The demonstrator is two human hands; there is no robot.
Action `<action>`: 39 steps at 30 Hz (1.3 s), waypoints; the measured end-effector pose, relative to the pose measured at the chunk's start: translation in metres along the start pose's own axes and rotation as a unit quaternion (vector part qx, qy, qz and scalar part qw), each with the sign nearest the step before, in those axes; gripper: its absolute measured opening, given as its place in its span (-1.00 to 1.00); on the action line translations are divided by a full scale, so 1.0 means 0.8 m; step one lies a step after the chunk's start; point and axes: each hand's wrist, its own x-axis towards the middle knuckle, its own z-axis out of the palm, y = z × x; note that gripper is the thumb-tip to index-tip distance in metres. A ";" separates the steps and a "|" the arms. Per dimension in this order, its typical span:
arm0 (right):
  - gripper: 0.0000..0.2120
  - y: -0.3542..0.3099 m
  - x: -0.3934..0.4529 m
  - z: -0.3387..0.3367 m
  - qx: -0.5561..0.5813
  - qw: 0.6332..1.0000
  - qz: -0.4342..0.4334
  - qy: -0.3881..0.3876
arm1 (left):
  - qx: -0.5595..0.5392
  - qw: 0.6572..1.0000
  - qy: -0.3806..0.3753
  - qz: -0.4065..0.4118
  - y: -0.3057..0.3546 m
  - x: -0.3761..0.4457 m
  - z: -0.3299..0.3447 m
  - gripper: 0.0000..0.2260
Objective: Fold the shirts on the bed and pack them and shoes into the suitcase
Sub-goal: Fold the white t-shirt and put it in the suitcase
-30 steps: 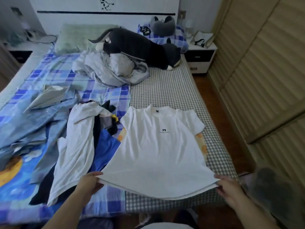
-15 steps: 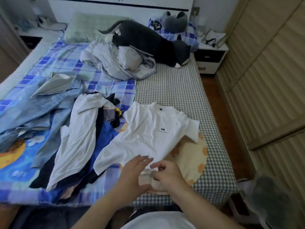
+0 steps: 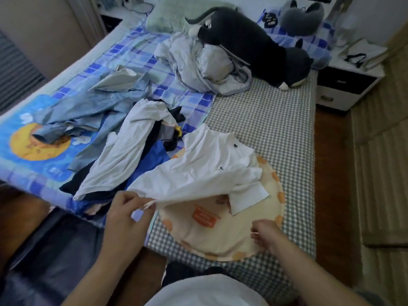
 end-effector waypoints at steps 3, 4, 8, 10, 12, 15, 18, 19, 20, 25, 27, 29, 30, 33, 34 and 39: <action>-0.89 -0.020 0.068 -0.026 -0.115 0.993 -0.029 0.019 | 0.031 0.991 0.052 -0.123 -0.023 -0.028 -0.001 -0.82; -0.88 -0.029 0.089 -0.031 -0.165 0.985 -0.049 0.028 | 0.003 0.983 0.050 -0.178 -0.032 -0.040 -0.001 -0.76; -0.57 -0.050 0.159 -0.037 -0.295 0.948 -0.114 0.030 | -0.175 0.895 0.078 -0.403 -0.046 -0.095 0.018 -0.76; -0.45 -0.057 0.183 -0.034 -0.322 0.939 -0.115 0.024 | -0.235 0.839 0.111 -0.478 -0.046 -0.114 0.034 -0.85; -0.42 -0.066 0.208 -0.030 -0.338 0.934 -0.110 0.028 | -0.282 0.789 0.135 -0.528 -0.047 -0.126 0.048 -0.85; -0.50 -0.071 0.244 -0.021 -0.410 0.907 -0.090 0.029 | -0.340 0.742 0.168 -0.552 -0.046 -0.131 0.060 -0.80; -0.57 -0.066 0.257 -0.015 -0.452 0.883 -0.122 0.038 | -0.332 0.747 0.192 -0.543 -0.048 -0.130 0.073 -0.75; -0.61 -0.057 0.253 -0.015 -0.422 0.893 -0.151 0.046 | -0.321 0.747 0.202 -0.546 -0.047 -0.128 0.077 -0.75; -0.64 -0.043 0.241 -0.017 -0.386 0.904 -0.176 0.053 | -0.307 0.742 0.216 -0.555 -0.047 -0.126 0.080 -0.76; -0.70 0.098 0.174 -0.064 -0.368 0.923 -0.094 0.063 | -0.170 0.777 0.190 -0.575 -0.075 -0.134 0.091 -0.91; -0.74 0.123 0.165 -0.076 -0.372 0.923 -0.067 0.067 | -0.139 0.785 0.159 -0.583 -0.088 -0.139 0.095 -0.86; -0.84 0.112 0.169 -0.080 -0.321 0.935 -0.069 0.137 | -0.125 0.780 0.146 -0.596 -0.095 -0.139 0.098 -0.78; -0.85 0.099 0.175 -0.079 -0.288 0.939 -0.083 0.171 | -0.122 0.773 0.148 -0.604 -0.096 -0.138 0.099 -0.75; -0.76 0.053 0.199 -0.071 -0.252 0.942 -0.111 0.193 | -0.130 0.754 0.163 -0.623 -0.101 -0.145 0.097 -0.75; -0.72 0.039 0.209 -0.068 -0.250 0.945 -0.107 0.181 | -0.133 0.749 0.168 -0.627 -0.101 -0.148 0.095 -0.76; -0.51 -0.019 0.233 -0.055 -0.223 0.958 -0.058 0.170 | -0.155 0.742 0.172 -0.630 -0.095 -0.155 0.082 -0.82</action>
